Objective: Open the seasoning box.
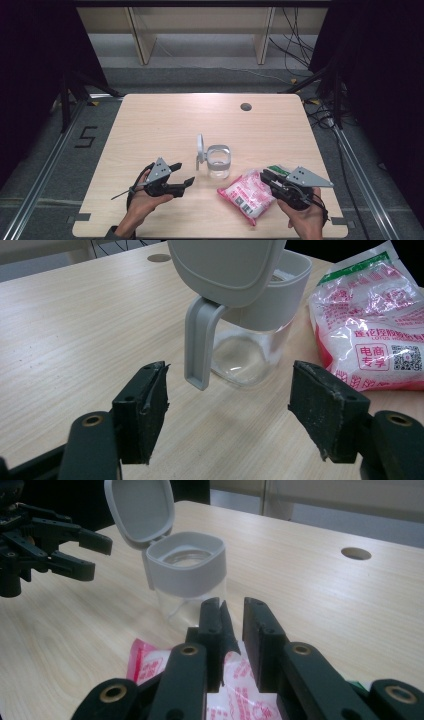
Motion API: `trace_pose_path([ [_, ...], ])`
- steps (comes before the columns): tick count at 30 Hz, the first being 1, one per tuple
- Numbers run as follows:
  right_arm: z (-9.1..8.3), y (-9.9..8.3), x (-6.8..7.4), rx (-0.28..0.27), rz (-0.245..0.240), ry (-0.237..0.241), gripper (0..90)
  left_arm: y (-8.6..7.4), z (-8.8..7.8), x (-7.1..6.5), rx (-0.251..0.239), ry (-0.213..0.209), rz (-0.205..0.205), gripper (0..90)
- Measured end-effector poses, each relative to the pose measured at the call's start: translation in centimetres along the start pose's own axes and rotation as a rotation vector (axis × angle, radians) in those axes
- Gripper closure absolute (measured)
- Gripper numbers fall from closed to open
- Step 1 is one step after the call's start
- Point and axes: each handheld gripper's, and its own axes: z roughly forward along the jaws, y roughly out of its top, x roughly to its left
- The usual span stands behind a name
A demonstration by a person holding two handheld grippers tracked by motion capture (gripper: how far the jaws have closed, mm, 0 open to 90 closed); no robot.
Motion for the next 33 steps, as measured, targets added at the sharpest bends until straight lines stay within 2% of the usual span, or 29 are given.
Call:
trace_pose_path([
  [1, 0.0, -0.2, -0.1, -0.001, -0.009, 0.007, 78.9, 0.0, 0.0, 0.0, 0.0, 0.001, -0.005, 31.2],
  [3, -0.4, -0.5, 0.0, 0.014, 0.031, 0.002, 78.9, 0.0, 0.0, -0.1, 0.001, 0.0, -0.007, 31.1],
  [6, -0.6, -0.9, -0.1, -0.007, 0.028, -0.005, 78.5, 0.0, -0.1, -0.1, 0.0, 0.002, 0.001, 31.0],
  [11, -1.1, -1.4, -0.3, 0.0, 0.022, -0.012, 75.2, 0.0, -0.1, -0.1, -0.005, 0.0, 0.003, 31.2],
  [13, -1.2, -1.7, -0.4, 0.009, 0.029, -0.017, 73.3, 0.0, -0.1, -0.1, -0.006, 0.0, -0.005, 31.0],
  [14, -1.3, -1.9, -0.2, 0.006, 0.063, -0.023, 72.2, 0.0, -0.1, 0.0, -0.006, -0.001, -0.004, 31.0],
  [15, -1.3, -1.9, -0.5, -0.004, 0.037, -0.023, 70.8, 0.0, -0.1, 0.0, -0.005, -0.001, -0.004, 30.9],
  [17, -1.6, -2.1, -0.4, 0.006, 0.072, -0.027, 68.8, 0.0, -0.2, 0.0, -0.005, -0.001, -0.004, 30.9],
  [18, -1.6, -2.3, -0.5, -0.011, 0.055, -0.027, 68.0, 0.0, -0.1, 0.0, -0.007, -0.001, -0.007, 30.7],
  [20, -1.8, -2.4, -0.5, -0.009, 0.065, -0.024, 66.3, 0.0, -0.2, 0.1, -0.006, 0.0, -0.007, 30.6],
  [22, -2.0, -2.5, -0.3, 0.005, 0.085, -0.05, 63.3, 0.0, -0.1, 0.1, -0.005, 0.001, -0.01, 30.5],
  [24, -2.3, -2.6, -0.5, 0.018, 0.074, -0.052, 60.3, 0.0, -0.2, 0.1, -0.002, 0.002, -0.008, 30.3],
  [25, -2.3, -2.8, -0.4, 0.012, 0.094, -0.064, 58.3, 0.0, -0.2, 0.1, -0.002, 0.004, -0.008, 30.3],
  [27, -2.4, -2.9, -0.4, 0.016, 0.087, -0.07, 53.6, 0.0, -0.3, 0.1, 0.0, 0.009, -0.012, 30.1],
  [28, -2.5, -3.1, -0.2, 0.006, 0.123, -0.078, 51.9, 0.1, -0.3, 0.1, -0.003, 0.006, -0.012, 30.0],
  [31, -3.0, -3.5, -0.1, 0.041, 0.139, -0.104, 49.1, 0.1, -0.3, 0.1, -0.004, 0.01, -0.013, 29.5],
  [32, -3.0, -3.6, -0.3, 0.032, 0.12, -0.103, 48.3, 0.1, -0.3, 0.1, -0.003, 0.008, -0.013, 29.5],
  [33, -3.1, -3.7, -0.2, 0.036, 0.128, -0.114, 46.9, 0.1, -0.3, 0.1, -0.003, 0.007, -0.012, 29.4],
])
